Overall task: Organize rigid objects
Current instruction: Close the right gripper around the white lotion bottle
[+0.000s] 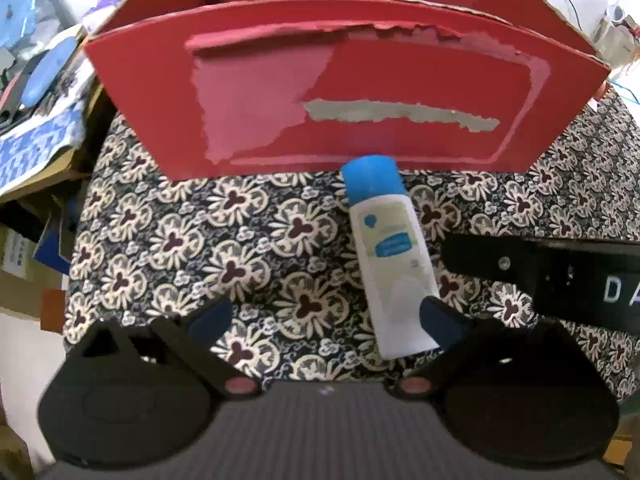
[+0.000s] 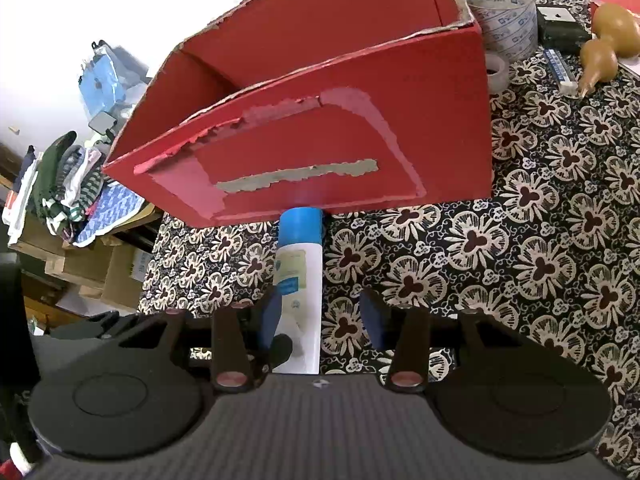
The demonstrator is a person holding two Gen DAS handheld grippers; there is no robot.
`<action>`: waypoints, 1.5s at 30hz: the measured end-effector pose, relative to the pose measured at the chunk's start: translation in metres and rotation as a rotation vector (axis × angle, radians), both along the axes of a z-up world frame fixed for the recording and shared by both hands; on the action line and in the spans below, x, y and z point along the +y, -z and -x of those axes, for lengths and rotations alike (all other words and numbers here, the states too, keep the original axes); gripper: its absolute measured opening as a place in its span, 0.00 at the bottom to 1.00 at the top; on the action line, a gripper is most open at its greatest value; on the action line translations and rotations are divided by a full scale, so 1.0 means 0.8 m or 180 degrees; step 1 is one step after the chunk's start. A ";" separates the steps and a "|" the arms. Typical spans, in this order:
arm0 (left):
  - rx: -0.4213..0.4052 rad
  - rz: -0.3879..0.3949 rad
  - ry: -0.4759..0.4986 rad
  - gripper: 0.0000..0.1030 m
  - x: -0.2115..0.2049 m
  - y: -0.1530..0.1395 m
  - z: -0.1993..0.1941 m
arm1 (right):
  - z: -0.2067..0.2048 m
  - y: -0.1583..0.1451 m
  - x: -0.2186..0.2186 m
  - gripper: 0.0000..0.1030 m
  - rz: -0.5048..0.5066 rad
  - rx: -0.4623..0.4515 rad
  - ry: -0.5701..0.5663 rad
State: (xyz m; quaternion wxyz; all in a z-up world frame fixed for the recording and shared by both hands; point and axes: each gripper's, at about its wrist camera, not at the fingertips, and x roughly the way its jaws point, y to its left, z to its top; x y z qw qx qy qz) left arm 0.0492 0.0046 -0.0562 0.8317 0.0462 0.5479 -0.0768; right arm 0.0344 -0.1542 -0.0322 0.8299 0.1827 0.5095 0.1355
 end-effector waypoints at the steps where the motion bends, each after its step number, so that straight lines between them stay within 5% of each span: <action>1: 0.0006 0.0014 0.0020 0.97 -0.001 0.001 -0.001 | 0.000 0.000 0.000 0.29 0.0017 0.0001 -0.0001; 17: 0.0019 0.0127 0.0075 0.97 -0.012 0.009 -0.004 | 0.000 -0.003 -0.004 0.28 -0.0004 0.0042 0.0001; 29: 0.0020 0.0713 0.0037 0.83 0.016 0.012 -0.004 | -0.008 0.003 -0.006 0.28 -0.0147 0.0075 -0.0041; 45: 0.0002 0.0837 0.0315 0.82 0.012 0.007 -0.009 | -0.021 0.033 0.007 0.15 -0.0338 0.0118 -0.0139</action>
